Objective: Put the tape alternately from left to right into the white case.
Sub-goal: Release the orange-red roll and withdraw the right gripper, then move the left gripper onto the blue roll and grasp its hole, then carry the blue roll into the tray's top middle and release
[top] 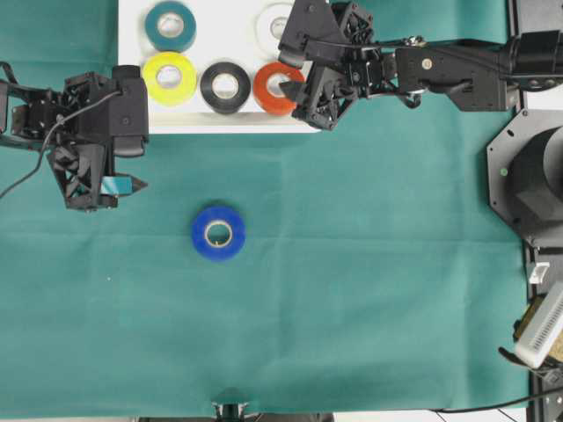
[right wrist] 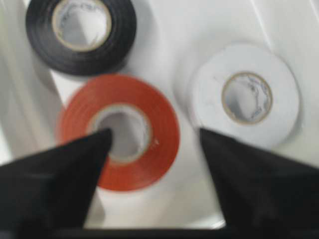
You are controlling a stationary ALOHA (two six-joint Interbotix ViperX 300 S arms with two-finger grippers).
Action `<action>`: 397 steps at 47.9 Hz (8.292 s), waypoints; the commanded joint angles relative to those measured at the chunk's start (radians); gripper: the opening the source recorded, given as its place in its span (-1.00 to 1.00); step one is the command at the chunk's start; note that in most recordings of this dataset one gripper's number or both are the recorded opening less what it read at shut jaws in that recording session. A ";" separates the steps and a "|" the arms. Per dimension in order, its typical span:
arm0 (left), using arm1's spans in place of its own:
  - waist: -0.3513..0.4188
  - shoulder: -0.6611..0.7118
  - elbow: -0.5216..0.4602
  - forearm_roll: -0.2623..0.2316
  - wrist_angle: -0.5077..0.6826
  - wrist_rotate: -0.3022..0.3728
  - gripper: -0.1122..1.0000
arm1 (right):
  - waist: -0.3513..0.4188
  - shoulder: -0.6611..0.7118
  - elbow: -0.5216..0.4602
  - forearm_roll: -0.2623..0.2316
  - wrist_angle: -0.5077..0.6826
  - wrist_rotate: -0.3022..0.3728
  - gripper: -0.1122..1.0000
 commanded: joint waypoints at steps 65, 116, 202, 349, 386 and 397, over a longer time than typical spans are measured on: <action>-0.003 -0.012 -0.003 -0.002 -0.028 -0.002 0.98 | 0.235 -0.175 0.152 -0.003 -0.104 0.003 0.76; -0.051 0.092 -0.095 -0.003 -0.014 -0.391 0.98 | 0.270 -0.176 0.164 -0.003 -0.103 0.003 0.75; -0.135 0.443 -0.393 -0.002 0.084 -0.472 0.98 | 0.272 -0.176 0.193 -0.003 -0.114 0.002 0.75; 0.383 0.376 -0.529 0.009 0.081 -0.043 -0.32 | 0.270 -0.176 0.187 -0.003 -0.112 0.008 0.75; 0.416 0.391 -0.529 0.008 0.055 -0.006 -0.21 | 0.272 -0.176 0.183 -0.003 -0.114 0.008 0.75; 0.416 0.387 -0.518 0.008 0.055 -0.005 0.89 | 0.270 -0.176 0.183 -0.003 -0.112 0.008 0.75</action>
